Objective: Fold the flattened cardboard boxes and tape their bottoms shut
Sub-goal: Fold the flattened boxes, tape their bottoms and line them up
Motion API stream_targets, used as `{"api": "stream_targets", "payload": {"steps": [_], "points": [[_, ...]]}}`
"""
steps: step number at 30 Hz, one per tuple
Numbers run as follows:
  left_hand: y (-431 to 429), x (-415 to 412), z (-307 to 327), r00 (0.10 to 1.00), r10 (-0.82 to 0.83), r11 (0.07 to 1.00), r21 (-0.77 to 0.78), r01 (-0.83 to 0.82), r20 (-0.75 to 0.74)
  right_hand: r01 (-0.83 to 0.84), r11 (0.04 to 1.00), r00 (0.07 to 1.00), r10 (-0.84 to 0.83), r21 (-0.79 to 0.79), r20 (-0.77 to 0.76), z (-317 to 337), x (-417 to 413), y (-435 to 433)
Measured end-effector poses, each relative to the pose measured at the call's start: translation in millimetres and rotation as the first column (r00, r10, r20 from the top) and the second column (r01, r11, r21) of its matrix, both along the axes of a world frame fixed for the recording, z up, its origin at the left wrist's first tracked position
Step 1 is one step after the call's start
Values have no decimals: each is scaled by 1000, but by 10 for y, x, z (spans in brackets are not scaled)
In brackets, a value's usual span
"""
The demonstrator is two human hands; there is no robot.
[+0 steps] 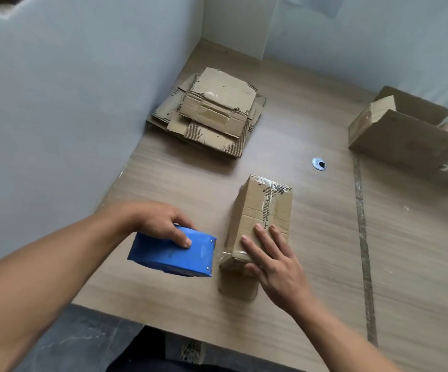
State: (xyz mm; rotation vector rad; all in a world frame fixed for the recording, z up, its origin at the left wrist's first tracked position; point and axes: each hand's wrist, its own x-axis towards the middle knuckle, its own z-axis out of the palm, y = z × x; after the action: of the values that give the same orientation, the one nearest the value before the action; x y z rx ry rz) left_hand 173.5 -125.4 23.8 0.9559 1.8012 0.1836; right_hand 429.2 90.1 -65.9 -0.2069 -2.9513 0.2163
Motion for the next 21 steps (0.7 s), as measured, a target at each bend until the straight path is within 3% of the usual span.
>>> {"api": "stream_targets", "payload": {"steps": [14, 17, 21], "points": [[326, 159, -159, 998, -22, 1000, -19, 23, 51, 33, 997, 996, -27, -65, 88, 62, -5, -22], [394, 229, -65, 997, -63, 998, -4, 63, -45, 47, 994, 994, -37, -97, 104, 63, -9, -51], [608, 423, 194, 927, -207, 978, -63, 197, -312, 29, 993, 995, -18, -117, 98, 73, -12, -54]]}}
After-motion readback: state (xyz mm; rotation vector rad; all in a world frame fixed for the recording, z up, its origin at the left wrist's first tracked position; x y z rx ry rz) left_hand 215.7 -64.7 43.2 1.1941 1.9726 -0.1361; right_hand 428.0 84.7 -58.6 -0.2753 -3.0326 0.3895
